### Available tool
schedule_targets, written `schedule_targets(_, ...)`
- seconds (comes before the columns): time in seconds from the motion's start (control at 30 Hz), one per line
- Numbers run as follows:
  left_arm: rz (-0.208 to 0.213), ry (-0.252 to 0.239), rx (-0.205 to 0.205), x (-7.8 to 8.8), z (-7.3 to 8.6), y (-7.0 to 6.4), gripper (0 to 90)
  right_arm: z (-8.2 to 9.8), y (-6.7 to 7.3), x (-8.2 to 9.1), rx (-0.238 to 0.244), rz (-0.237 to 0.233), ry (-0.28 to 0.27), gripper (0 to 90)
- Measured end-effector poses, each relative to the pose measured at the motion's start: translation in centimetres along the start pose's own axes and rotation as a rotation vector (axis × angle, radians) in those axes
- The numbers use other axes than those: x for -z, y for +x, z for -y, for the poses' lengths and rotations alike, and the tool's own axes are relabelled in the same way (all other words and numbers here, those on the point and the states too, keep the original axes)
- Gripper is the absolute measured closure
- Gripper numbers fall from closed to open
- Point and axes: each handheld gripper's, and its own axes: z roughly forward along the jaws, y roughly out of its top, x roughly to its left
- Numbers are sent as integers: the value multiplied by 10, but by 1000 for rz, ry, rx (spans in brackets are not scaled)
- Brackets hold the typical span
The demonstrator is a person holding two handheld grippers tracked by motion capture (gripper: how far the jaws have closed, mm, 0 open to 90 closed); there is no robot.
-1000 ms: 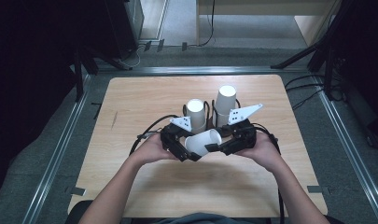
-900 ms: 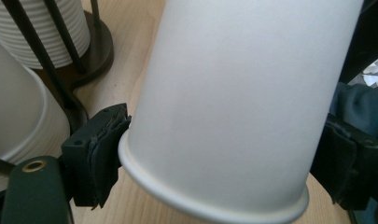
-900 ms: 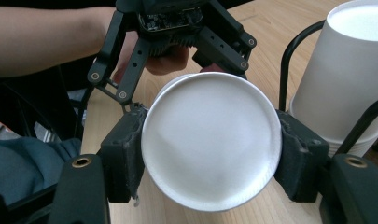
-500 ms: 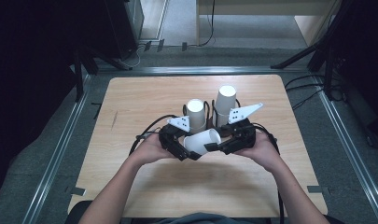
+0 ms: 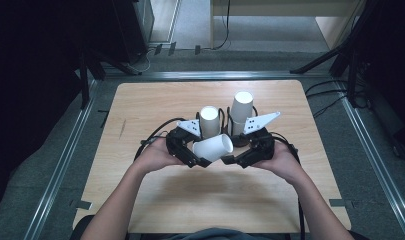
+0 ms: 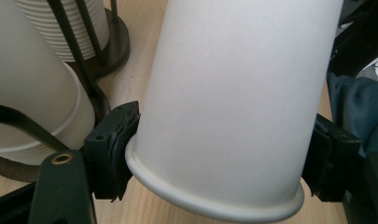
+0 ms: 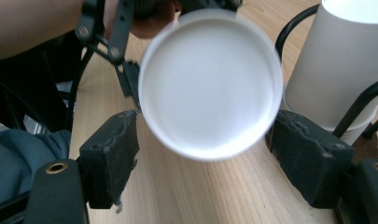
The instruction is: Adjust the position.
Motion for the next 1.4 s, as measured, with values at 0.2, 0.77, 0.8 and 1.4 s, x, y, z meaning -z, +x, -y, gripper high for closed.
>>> schedule_targets(0.2,-49,49,-20,10,-5,1,234,2,-1,-1,7,12,22,235)
schedule_targets(0.77,-92,222,-56,-2,-6,2,234,4,-1,-3,39,29,49,237)
schedule_targets(0.8,-94,228,-56,-3,-5,2,234,4,-1,-3,39,29,51,237)
schedule_targets(1.4,-77,349,-99,-23,-3,-1,233,6,-1,-22,62,14,101,242)
